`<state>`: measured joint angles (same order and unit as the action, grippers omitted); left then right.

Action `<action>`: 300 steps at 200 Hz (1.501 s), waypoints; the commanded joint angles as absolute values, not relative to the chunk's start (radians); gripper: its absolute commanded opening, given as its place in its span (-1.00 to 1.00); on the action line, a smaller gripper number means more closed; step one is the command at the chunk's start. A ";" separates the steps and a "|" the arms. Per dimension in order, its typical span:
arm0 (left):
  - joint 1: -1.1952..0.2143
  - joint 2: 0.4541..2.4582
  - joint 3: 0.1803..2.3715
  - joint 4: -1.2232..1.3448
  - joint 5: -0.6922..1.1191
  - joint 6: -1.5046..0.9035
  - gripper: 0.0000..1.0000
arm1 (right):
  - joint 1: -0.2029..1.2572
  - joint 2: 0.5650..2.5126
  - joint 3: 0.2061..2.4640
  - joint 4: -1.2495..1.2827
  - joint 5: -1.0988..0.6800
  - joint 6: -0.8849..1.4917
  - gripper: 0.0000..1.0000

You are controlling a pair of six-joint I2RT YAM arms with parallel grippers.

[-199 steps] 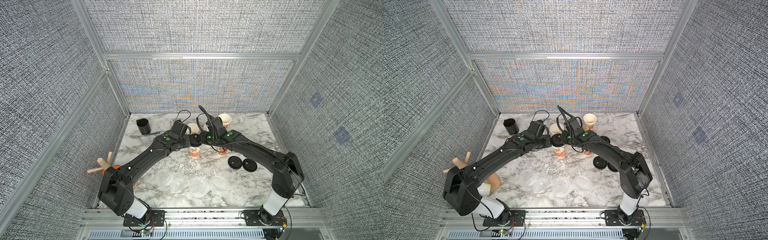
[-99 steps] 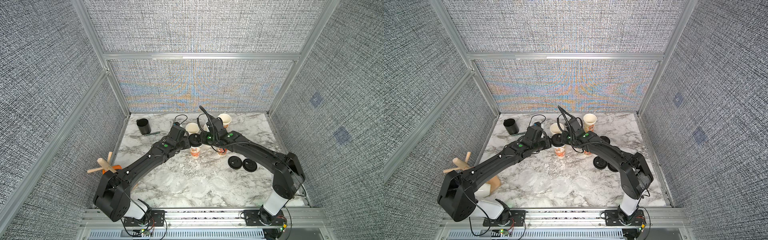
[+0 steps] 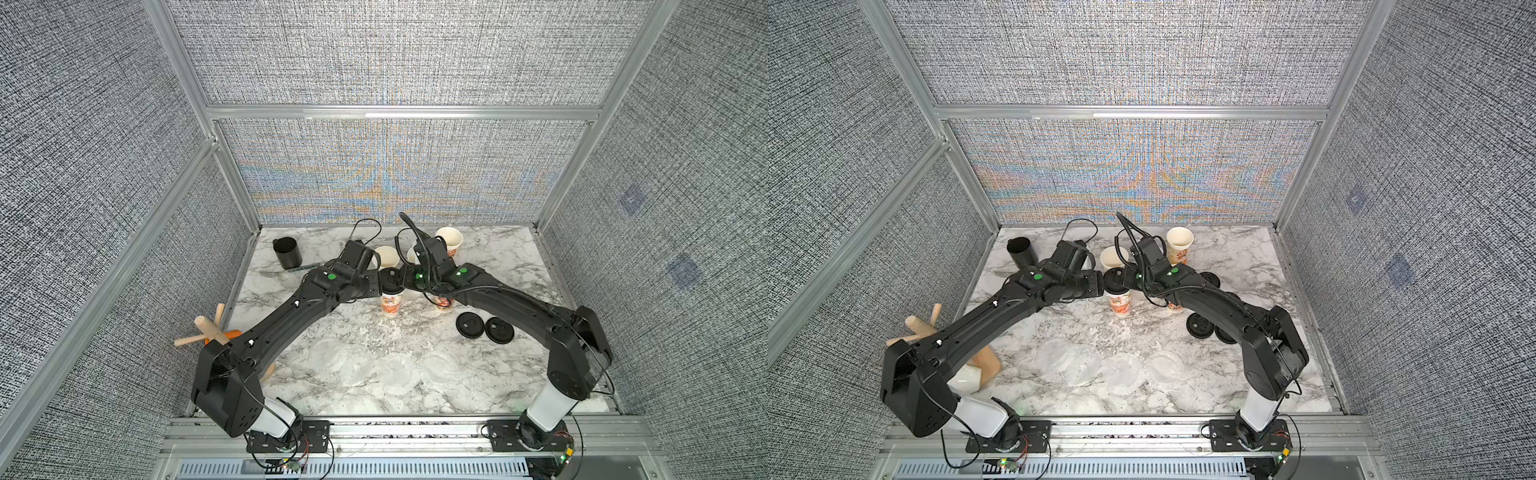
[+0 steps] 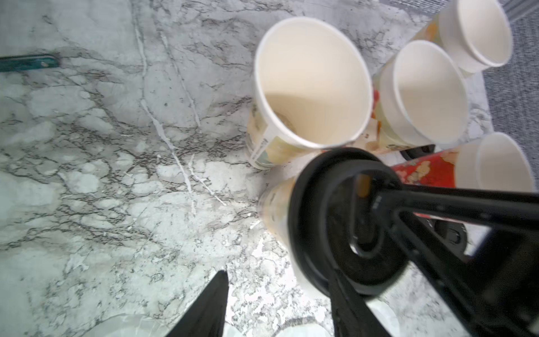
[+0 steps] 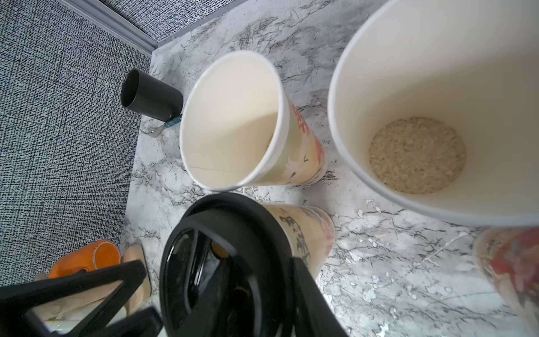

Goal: Put the leak-proof paper on the milk tea cups
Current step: Secure the cup lid on the cup.

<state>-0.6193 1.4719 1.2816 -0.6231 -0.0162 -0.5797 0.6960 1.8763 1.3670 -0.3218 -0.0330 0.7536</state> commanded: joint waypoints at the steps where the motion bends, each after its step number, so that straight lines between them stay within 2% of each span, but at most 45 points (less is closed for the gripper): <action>1: -0.617 1.473 1.320 -0.690 0.006 -0.528 0.13 | 0.699 1.901 1.351 -0.612 -0.012 0.727 -0.41; 82: -0.617 1.521 1.350 -0.666 0.050 -0.509 0.10 | 0.698 1.878 1.343 -0.617 -0.049 0.643 -0.45; 131: -0.617 1.574 1.378 -0.642 0.084 -0.506 0.09 | 0.699 1.883 1.364 -0.618 -0.097 0.511 -0.44; 232: -0.617 1.581 1.363 -0.667 0.044 -0.496 0.07 | 0.698 1.948 1.439 -0.624 -0.234 0.257 -0.43; 300: -0.609 1.597 1.367 -0.687 -0.016 -0.468 -0.01 | 0.697 1.978 1.494 -0.655 -0.262 0.206 -0.34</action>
